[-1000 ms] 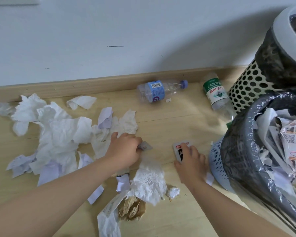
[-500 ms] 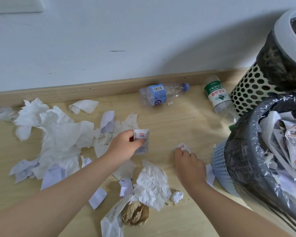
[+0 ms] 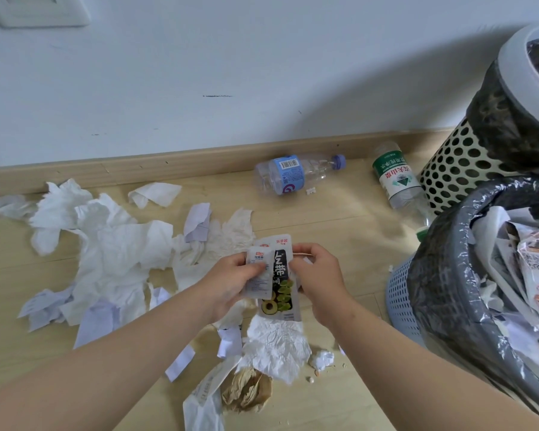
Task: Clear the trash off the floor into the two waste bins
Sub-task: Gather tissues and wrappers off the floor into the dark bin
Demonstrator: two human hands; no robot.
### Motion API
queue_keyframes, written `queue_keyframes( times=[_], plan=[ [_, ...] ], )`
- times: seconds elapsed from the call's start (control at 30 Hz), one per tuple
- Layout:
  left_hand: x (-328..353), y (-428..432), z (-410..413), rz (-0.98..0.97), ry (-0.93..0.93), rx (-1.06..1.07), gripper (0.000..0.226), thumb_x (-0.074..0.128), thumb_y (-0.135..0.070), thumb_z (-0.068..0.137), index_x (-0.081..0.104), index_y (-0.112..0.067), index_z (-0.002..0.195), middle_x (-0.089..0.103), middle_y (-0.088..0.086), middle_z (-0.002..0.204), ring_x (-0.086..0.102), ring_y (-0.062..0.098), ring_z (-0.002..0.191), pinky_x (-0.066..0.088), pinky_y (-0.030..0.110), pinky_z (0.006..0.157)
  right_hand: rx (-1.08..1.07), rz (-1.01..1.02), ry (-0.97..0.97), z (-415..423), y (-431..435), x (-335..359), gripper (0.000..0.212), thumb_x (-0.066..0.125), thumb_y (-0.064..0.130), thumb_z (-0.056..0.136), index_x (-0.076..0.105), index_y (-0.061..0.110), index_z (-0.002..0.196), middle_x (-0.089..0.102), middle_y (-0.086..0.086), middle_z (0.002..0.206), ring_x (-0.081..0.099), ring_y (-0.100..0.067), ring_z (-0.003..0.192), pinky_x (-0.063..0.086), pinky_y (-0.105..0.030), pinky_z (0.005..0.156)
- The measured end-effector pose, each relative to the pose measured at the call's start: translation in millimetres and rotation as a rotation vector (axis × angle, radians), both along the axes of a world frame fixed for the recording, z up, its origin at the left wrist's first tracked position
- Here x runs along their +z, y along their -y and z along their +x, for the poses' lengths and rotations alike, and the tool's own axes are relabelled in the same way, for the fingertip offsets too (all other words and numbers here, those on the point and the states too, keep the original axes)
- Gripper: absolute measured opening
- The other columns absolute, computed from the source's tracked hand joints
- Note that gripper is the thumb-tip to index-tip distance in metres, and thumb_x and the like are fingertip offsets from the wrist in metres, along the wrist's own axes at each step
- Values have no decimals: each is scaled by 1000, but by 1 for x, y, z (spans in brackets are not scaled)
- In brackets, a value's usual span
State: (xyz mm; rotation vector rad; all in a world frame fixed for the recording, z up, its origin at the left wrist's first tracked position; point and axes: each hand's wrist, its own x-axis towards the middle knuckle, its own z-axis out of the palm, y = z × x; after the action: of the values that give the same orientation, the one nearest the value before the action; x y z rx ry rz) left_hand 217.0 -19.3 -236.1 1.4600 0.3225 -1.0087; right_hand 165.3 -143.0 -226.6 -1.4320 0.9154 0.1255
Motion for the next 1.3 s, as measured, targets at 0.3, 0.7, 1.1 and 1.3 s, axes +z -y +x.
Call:
queue_keyframes(
  times=[0.3,0.7,1.1,1.3],
  plan=[
    [4,0,-1,106,126,16,17,56,-4,90,52,-19,96,65,5,98,63,25,90,53,41,82,-39,70,-22,-6,11,2,20,52,2,89,59,18,82,61,-5,94,52,-14,77,44,-24,62],
    [53,23,8,176,656,-253,30,65,-12,84,58,-40,89,69,-6,93,65,15,90,55,37,81,13,90,128,7,19,42,37,71,16,81,51,18,113,68,-8,101,65,-17,81,49,-25,66],
    [173,122,11,-104,877,-368,27,57,-8,89,55,-30,105,68,-4,97,66,14,82,54,25,66,-340,-31,496,-6,103,154,25,68,12,84,55,16,105,68,-11,102,70,-27,88,59,-46,75],
    [192,204,-17,-132,827,-405,39,60,-12,88,49,-17,124,67,7,105,65,21,83,50,27,59,-359,-228,444,-48,173,187,15,64,13,87,52,21,92,66,-9,98,69,-23,81,59,-46,71]
  ],
)
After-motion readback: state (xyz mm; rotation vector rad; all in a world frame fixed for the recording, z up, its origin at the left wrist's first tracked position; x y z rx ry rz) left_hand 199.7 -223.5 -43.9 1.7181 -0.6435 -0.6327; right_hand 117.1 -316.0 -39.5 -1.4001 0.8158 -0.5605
